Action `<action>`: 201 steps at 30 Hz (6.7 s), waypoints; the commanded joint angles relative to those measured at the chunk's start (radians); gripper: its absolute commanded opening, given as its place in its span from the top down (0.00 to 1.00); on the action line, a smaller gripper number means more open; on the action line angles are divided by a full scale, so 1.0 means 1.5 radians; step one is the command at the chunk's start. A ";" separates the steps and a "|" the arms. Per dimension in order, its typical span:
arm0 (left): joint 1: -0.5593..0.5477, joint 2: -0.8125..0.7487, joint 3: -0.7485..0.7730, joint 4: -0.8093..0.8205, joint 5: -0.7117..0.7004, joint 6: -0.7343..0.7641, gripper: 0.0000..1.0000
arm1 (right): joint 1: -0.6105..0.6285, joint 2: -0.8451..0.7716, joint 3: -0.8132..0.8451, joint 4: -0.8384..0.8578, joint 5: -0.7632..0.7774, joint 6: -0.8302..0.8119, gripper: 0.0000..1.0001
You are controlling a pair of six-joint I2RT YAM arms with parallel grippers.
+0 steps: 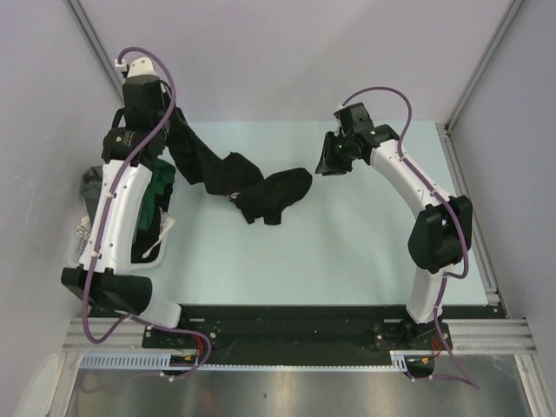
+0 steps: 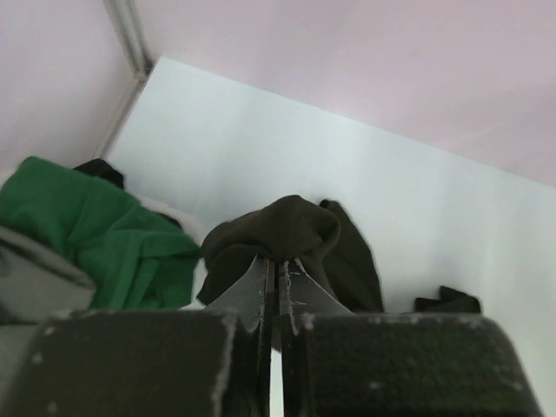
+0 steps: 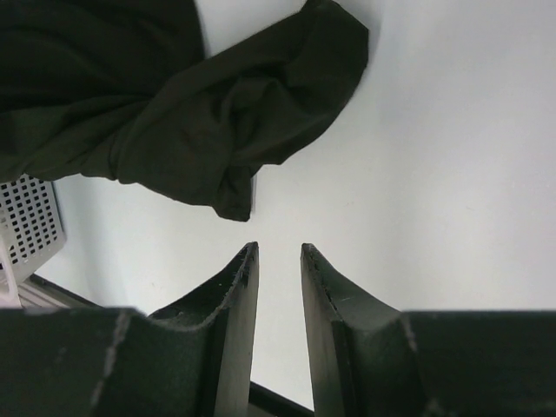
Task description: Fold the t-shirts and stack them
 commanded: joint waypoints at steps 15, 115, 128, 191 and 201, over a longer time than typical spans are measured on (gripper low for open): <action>-0.067 0.203 0.430 0.219 0.236 -0.100 1.00 | 0.039 -0.001 0.074 0.028 0.016 0.012 0.69; -0.309 0.358 0.227 0.230 0.385 -0.051 0.64 | 0.073 -0.216 -0.077 -0.033 0.282 0.048 0.69; -0.198 0.164 -0.036 0.195 0.160 0.011 0.52 | 0.074 -0.001 0.048 -0.002 0.178 0.024 0.67; -0.180 0.033 -0.238 0.162 0.119 0.025 0.51 | -0.088 0.380 0.426 0.093 0.104 -0.115 1.00; -0.180 0.044 -0.250 0.172 0.138 0.011 0.51 | -0.192 0.326 0.414 0.089 0.139 -0.143 1.00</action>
